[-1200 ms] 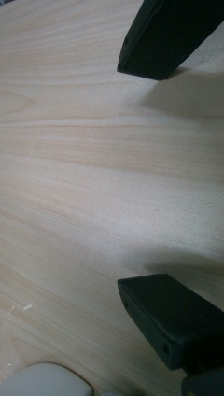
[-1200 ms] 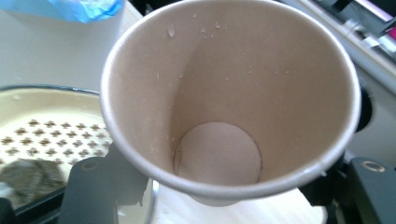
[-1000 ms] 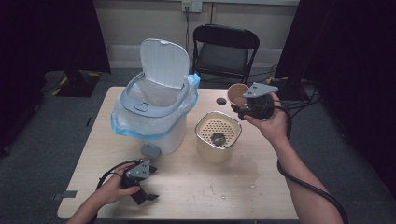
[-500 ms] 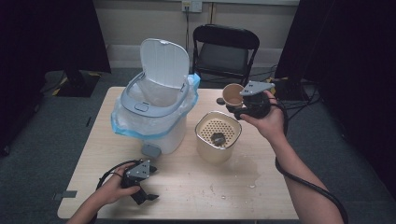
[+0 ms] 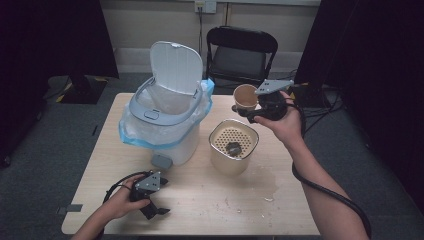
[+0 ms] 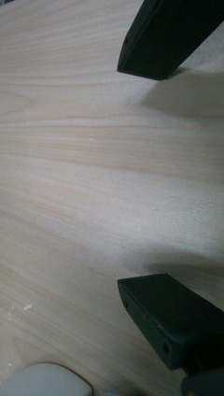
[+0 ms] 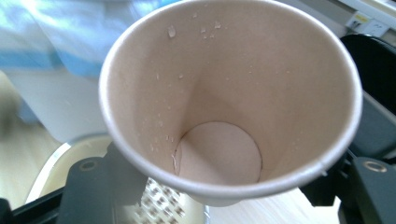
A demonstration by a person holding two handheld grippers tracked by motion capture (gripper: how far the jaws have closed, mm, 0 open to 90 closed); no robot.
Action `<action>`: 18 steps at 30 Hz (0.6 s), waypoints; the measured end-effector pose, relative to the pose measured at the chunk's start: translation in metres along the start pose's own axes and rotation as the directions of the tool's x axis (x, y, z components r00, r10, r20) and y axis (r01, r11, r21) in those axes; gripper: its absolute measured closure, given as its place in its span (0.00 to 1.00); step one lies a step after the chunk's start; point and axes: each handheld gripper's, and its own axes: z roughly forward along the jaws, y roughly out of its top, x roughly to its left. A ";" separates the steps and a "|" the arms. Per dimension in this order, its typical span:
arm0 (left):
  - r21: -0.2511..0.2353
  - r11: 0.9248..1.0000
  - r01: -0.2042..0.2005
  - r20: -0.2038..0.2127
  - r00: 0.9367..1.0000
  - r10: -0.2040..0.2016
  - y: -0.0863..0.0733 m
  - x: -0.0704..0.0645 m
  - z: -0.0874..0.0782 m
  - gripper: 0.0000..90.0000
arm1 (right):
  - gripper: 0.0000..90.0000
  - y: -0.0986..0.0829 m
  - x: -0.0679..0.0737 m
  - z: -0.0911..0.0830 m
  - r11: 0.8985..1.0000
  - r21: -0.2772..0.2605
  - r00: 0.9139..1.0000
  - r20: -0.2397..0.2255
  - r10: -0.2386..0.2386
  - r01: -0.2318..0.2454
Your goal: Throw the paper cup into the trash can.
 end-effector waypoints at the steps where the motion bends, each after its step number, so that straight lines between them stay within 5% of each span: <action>1: 0.000 1.000 0.000 0.000 1.000 0.000 0.000 0.000 0.000 0.00 | 0.34 0.002 0.000 -0.001 1.000 -0.005 1.000 0.002 0.002 -0.002; 18: 0.001 1.000 0.000 -0.001 1.000 0.000 0.000 0.000 0.000 0.00 | 0.34 0.034 0.003 -0.003 1.000 -0.013 0.999 -0.027 -0.017 0.017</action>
